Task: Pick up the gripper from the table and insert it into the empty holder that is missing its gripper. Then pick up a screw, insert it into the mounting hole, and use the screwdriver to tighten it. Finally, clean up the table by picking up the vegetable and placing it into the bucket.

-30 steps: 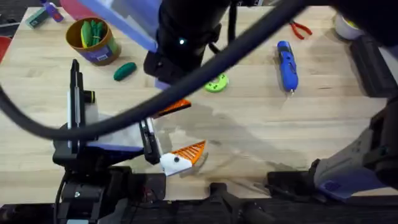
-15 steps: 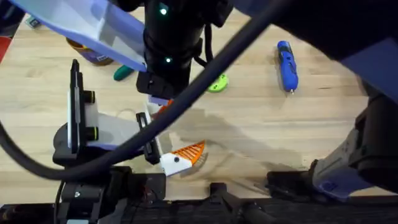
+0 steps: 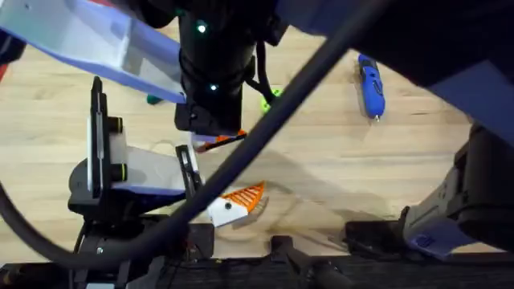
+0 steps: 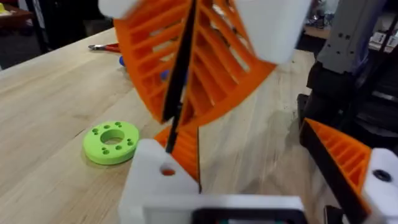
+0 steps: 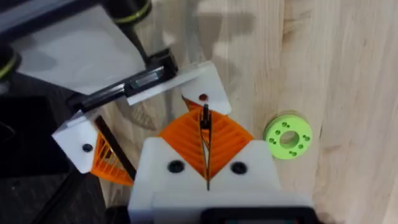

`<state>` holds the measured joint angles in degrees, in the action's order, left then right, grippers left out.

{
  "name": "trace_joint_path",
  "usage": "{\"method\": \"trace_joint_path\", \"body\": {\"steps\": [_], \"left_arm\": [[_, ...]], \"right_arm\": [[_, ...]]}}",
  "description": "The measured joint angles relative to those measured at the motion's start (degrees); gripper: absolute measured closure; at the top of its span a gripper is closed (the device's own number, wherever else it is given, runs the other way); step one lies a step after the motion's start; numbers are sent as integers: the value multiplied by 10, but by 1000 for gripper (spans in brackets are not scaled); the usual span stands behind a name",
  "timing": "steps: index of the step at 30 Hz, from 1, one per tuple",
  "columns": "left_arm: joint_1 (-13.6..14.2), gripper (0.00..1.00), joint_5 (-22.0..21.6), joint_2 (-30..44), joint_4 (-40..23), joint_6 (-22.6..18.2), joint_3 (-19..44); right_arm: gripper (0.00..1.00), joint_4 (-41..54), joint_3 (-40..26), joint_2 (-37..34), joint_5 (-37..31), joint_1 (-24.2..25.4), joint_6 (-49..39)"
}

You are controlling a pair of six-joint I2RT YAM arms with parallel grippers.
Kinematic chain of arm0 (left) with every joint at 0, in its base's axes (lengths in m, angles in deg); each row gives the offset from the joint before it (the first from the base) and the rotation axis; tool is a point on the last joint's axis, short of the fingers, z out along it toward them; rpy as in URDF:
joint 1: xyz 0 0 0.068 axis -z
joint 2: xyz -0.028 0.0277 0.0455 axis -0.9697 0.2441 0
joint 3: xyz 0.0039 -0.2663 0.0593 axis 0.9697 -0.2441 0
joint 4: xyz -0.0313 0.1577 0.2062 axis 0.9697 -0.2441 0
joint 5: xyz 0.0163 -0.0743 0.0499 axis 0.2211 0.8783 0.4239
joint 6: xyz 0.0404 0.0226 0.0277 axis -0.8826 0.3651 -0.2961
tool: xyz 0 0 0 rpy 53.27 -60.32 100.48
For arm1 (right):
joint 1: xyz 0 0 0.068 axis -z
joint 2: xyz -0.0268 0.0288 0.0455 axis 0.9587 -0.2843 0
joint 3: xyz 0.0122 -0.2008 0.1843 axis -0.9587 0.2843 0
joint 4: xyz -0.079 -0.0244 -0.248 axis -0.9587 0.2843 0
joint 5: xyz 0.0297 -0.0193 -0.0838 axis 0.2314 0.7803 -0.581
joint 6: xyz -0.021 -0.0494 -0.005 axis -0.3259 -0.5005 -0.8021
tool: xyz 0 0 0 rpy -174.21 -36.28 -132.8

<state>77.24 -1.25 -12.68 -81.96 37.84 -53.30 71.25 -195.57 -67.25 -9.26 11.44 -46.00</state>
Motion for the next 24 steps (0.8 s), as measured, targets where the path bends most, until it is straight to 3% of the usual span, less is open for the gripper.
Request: {"method": "trace_joint_path", "body": {"steps": [24], "left_arm": [[0,14,0,0,0,0,0]], "right_arm": [[996,-3,0,-12,0,0,-6]]}}
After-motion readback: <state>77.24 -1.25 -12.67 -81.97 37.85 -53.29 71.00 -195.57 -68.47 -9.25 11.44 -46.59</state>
